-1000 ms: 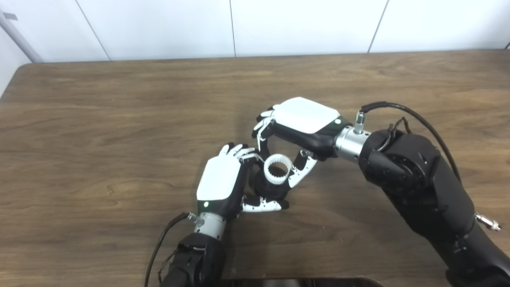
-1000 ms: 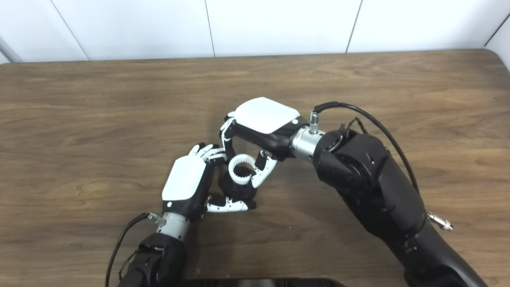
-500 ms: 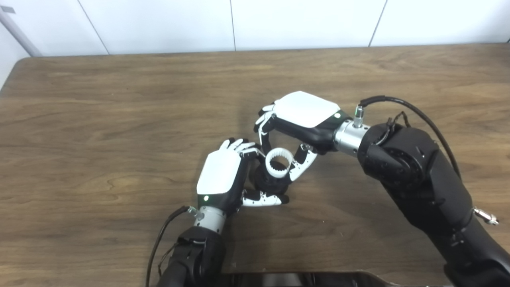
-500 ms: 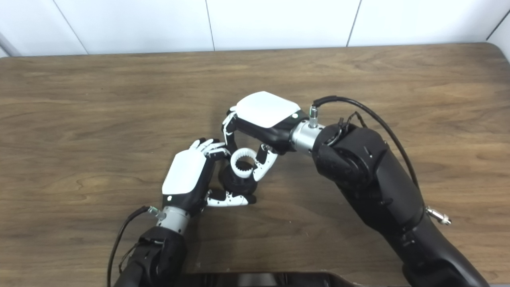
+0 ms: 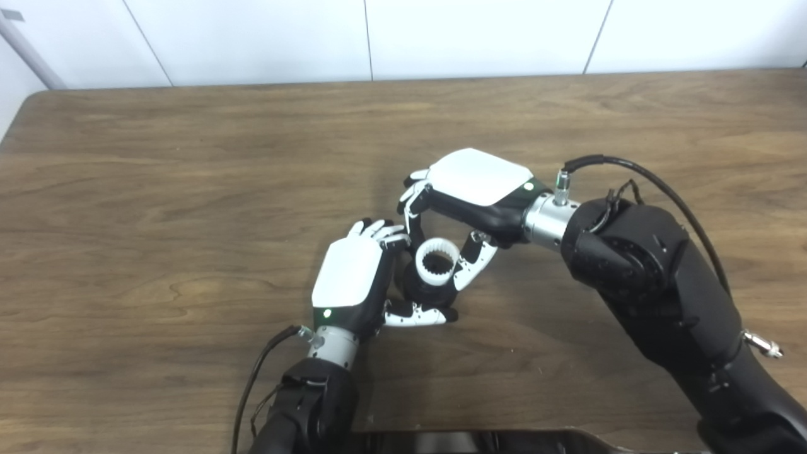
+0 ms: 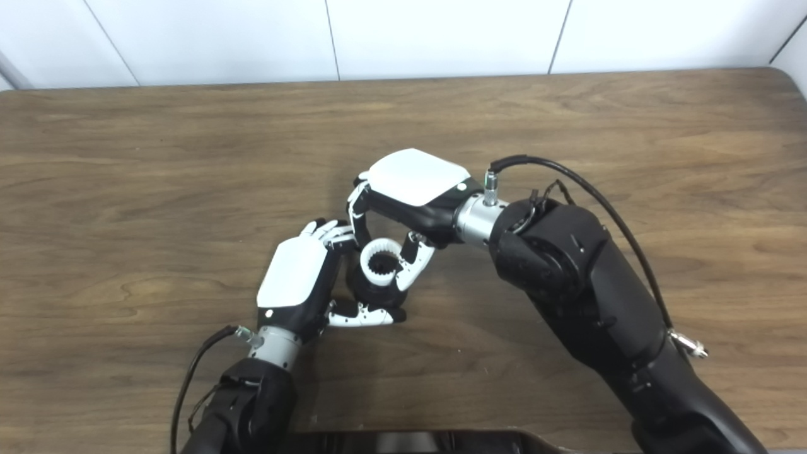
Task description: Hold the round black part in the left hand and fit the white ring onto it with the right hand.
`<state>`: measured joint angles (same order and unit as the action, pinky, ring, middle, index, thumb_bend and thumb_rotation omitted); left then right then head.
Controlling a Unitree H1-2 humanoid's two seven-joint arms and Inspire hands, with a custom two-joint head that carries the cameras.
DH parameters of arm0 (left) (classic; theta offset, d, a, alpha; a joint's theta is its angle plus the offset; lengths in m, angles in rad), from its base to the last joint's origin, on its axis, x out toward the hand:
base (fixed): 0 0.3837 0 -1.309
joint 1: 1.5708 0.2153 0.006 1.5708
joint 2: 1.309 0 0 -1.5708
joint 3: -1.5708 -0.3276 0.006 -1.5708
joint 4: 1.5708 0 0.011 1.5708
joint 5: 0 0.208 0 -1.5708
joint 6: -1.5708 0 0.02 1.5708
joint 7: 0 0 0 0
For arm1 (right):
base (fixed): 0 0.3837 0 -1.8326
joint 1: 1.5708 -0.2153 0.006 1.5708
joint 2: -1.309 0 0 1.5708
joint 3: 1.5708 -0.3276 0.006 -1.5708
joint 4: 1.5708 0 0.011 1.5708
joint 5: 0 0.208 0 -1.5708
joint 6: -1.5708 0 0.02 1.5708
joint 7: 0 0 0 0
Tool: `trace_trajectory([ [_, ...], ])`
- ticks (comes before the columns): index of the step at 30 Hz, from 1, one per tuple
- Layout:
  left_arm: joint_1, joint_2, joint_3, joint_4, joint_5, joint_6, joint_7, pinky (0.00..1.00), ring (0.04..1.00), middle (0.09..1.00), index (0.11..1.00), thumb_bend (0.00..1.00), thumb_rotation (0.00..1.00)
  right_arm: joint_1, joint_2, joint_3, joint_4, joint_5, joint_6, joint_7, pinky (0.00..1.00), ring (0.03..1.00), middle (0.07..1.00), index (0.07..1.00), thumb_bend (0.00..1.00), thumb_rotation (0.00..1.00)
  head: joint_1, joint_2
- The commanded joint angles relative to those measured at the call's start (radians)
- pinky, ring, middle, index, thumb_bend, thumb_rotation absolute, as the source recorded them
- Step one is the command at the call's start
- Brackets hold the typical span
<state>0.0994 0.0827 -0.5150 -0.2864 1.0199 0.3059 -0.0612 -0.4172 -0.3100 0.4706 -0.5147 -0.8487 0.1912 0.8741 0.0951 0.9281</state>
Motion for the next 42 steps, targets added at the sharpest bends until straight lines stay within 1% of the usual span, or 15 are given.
trace_trajectory([
  [1, 0.034, 0.002, -0.031, 0.028, -0.001, 0.020, -0.093, 0.95, 0.875, 0.795, 0.485, 0.52, 0.05, -0.024, 0.011, -0.007, -0.035, -0.004, -0.002, 0.001, 0.91, 0.910, 0.797, 0.484, 0.53, 0.14, 0.001, 0.001],
  [5, 0.035, 0.003, -0.033, 0.023, 0.005, 0.020, -0.097, 0.95, 0.876, 0.796, 0.485, 0.52, 0.05, -0.018, 0.017, -0.009, -0.038, -0.007, -0.004, 0.006, 0.91, 0.910, 0.799, 0.484, 0.53, 0.14, 0.000, 0.003],
  [14, 0.038, 0.001, -0.028, 0.017, 0.012, 0.020, -0.110, 0.96, 0.878, 0.799, 0.486, 0.52, 0.05, 0.001, 0.031, -0.010, -0.019, -0.015, -0.011, -0.010, 0.90, 0.906, 0.795, 0.484, 0.53, 0.14, -0.004, 0.006],
  [26, 0.036, 0.003, -0.028, 0.008, 0.012, 0.016, -0.117, 0.96, 0.877, 0.794, 0.484, 0.52, 0.05, 0.008, 0.022, -0.015, 0.005, -0.028, -0.017, -0.022, 0.88, 0.908, 0.800, 0.484, 0.52, 0.14, -0.008, 0.008],
  [31, 0.035, 0.005, -0.031, 0.006, 0.019, 0.017, -0.122, 0.95, 0.876, 0.793, 0.484, 0.52, 0.05, 0.009, 0.023, -0.015, 0.020, -0.022, -0.022, -0.039, 0.87, 0.904, 0.797, 0.484, 0.52, 0.14, -0.008, 0.008],
  [42, 0.039, 0.002, -0.030, 0.004, 0.020, 0.016, -0.118, 0.96, 0.875, 0.789, 0.484, 0.52, 0.05, 0.002, 0.021, -0.015, 0.043, -0.022, -0.035, -0.048, 0.86, 0.899, 0.788, 0.484, 0.52, 0.14, -0.008, 0.008],
])
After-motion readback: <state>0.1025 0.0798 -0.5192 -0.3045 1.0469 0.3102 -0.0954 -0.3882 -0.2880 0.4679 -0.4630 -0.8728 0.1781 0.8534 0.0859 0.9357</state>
